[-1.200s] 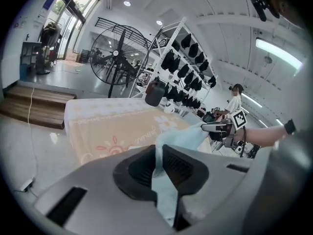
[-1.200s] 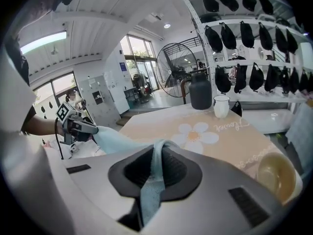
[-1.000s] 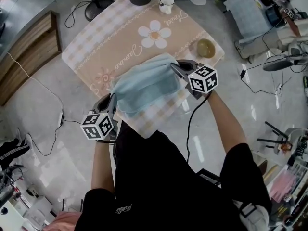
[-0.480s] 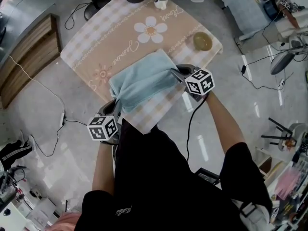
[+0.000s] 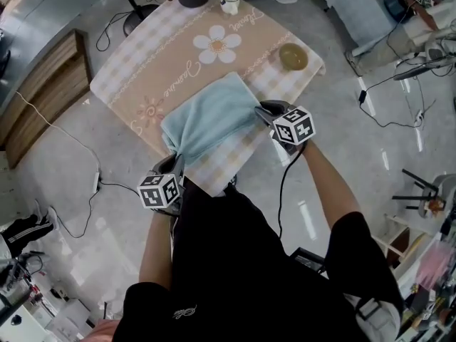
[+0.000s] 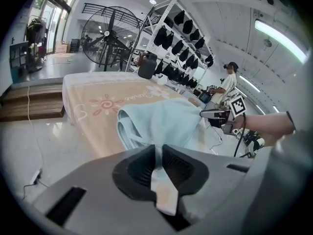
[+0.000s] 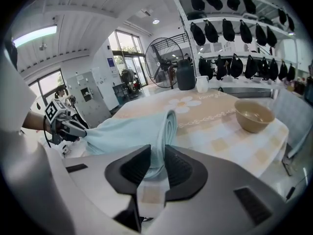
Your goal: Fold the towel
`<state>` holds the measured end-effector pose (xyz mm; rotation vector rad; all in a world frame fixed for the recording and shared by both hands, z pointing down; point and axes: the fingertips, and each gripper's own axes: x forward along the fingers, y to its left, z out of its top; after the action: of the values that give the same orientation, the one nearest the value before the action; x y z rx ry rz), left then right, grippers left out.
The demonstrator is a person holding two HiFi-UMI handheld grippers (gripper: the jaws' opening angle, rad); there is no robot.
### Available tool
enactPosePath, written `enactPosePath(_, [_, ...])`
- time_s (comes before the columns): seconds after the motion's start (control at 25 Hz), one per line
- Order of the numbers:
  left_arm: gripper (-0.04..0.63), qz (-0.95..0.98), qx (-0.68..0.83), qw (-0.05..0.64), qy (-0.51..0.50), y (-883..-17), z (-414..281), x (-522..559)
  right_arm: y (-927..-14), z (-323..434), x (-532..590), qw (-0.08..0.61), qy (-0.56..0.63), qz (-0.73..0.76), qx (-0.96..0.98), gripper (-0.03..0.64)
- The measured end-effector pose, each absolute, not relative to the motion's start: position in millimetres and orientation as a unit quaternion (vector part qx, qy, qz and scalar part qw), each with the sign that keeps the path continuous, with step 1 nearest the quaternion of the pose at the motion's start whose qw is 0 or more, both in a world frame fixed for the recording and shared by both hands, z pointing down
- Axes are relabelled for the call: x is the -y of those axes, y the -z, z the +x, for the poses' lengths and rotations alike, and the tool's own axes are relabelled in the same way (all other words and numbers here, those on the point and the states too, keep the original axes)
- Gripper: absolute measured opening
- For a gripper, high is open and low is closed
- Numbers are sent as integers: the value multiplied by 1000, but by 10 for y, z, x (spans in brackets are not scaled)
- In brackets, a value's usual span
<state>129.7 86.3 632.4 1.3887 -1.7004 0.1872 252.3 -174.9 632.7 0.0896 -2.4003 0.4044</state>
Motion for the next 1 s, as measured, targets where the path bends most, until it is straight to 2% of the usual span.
enactPosePath(0.12, [50, 559, 691, 451, -81, -6335, 1329, -870, -6263, 2567, 1722, 333, -158, 45, 928, 87])
enactPosePath(0.16, [85, 560, 691, 449, -83, -6320, 1339, -869, -6237, 2581, 1710, 330, -155, 49, 930, 87])
enactPosePath(0.24, [221, 566, 695, 436, -84, -6248, 1349, -868, -6173, 2620, 1687, 322, -148, 63, 933, 105])
enactPosePath(0.32, [260, 571, 699, 423, -77, -6133, 1367, -884, -6090, 2679, 1635, 311, -146, 79, 936, 176])
enactPosePath(0.36, [267, 573, 701, 420, -71, -6073, 1378, -901, -6041, 2708, 1590, 304, -145, 84, 938, 207])
enactPosePath(0.48, [272, 572, 709, 407, -72, -5914, 1311, -970, -5913, 2744, 1394, 284, -143, 91, 944, 238])
enactPosePath(0.76, [273, 578, 724, 370, -71, -5613, 908, -1084, -5724, 2562, 726, 260, -169, 80, 947, 249])
enactPosePath(1.0, [273, 616, 691, 370, -72, -5547, 660, -1288, -5573, 2184, 153, 240, -216, 103, 941, 255])
